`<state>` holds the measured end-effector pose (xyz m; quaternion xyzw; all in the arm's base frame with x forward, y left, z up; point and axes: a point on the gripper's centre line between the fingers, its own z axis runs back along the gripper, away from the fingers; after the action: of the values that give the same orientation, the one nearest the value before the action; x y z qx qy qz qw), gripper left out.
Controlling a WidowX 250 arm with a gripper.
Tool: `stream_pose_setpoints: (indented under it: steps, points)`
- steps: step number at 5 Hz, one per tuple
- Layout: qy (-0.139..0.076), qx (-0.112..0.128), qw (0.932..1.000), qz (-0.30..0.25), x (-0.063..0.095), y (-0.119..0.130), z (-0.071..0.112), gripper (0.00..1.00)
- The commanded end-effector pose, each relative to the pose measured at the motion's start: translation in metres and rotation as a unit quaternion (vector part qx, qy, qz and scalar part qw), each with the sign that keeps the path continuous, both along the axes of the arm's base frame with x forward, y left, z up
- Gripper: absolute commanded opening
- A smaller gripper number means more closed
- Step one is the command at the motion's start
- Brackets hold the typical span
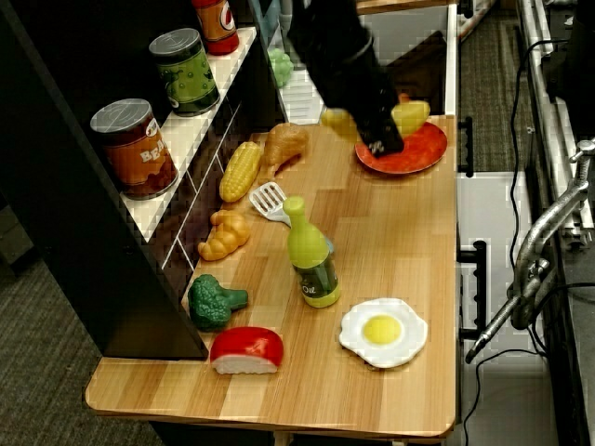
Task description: Put banana on plate
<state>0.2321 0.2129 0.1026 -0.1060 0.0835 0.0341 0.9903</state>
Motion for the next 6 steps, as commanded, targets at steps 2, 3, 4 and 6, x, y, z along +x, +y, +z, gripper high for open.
stream_pose_setpoints:
  steps: [2, 3, 4, 6]
  points:
    - [-0.046, 0.047, 0.9971, -0.04, -0.035, -0.04, 0.007, 0.0]
    - [-0.038, 0.043, 0.9972, -0.048, -0.049, -0.052, -0.006, 0.0]
    - [-0.03, 0.034, 0.9977, -0.05, -0.06, -0.063, -0.02, 0.0]
    - [-0.025, 0.032, 0.9976, -0.056, -0.045, -0.076, -0.024, 0.0]
